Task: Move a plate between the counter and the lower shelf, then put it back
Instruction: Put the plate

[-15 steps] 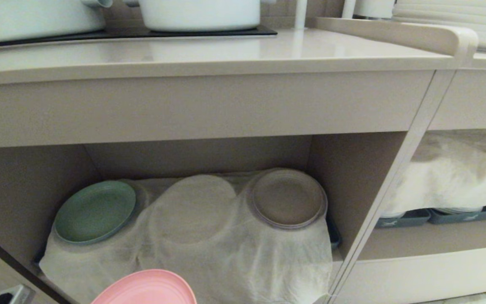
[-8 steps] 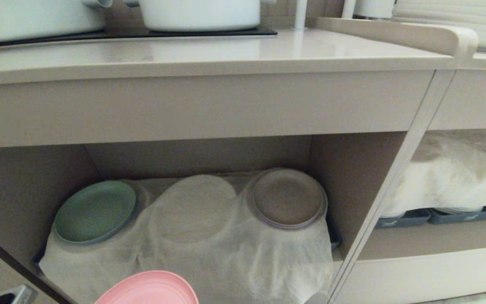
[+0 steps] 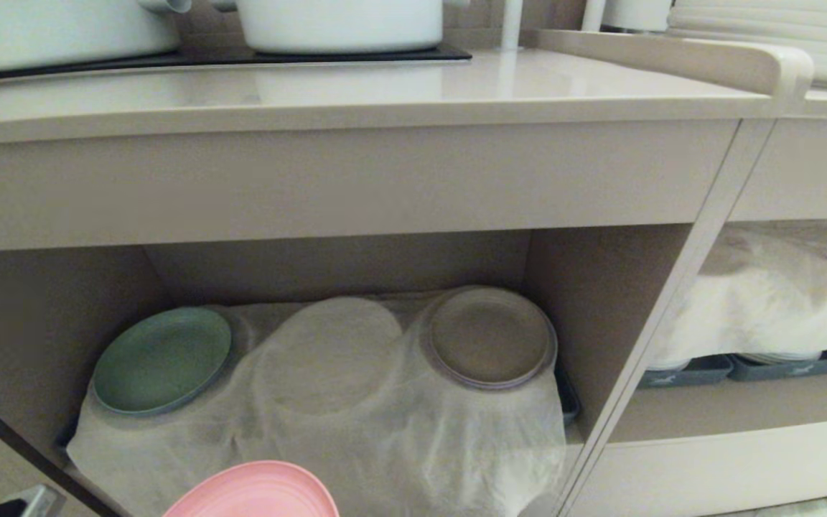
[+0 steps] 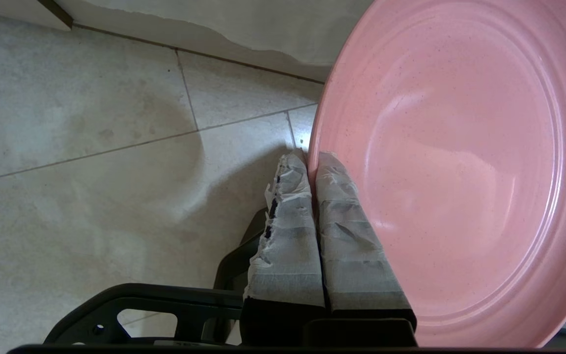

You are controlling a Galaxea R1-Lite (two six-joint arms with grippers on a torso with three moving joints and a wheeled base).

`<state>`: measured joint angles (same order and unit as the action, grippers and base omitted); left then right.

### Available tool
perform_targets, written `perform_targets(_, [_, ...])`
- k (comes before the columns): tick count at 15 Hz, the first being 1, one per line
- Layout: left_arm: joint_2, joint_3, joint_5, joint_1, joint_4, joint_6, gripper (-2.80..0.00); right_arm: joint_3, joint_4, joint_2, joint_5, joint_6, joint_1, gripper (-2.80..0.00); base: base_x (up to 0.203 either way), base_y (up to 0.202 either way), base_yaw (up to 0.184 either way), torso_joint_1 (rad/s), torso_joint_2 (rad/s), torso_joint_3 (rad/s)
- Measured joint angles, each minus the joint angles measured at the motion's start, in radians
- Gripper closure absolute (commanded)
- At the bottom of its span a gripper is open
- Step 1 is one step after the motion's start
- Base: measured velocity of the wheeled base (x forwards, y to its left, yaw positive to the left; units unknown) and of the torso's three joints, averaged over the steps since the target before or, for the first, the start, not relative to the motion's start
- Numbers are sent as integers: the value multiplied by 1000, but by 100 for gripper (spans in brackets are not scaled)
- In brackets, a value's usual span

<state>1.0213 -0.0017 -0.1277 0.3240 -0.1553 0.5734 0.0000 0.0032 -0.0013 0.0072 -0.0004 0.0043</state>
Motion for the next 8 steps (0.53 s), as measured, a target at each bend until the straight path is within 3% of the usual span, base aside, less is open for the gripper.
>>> perform_targets(8, [-3, 0, 0, 0, 1, 2, 0, 0, 0, 0, 0, -10, 0, 0, 0, 0, 0, 0, 0, 0])
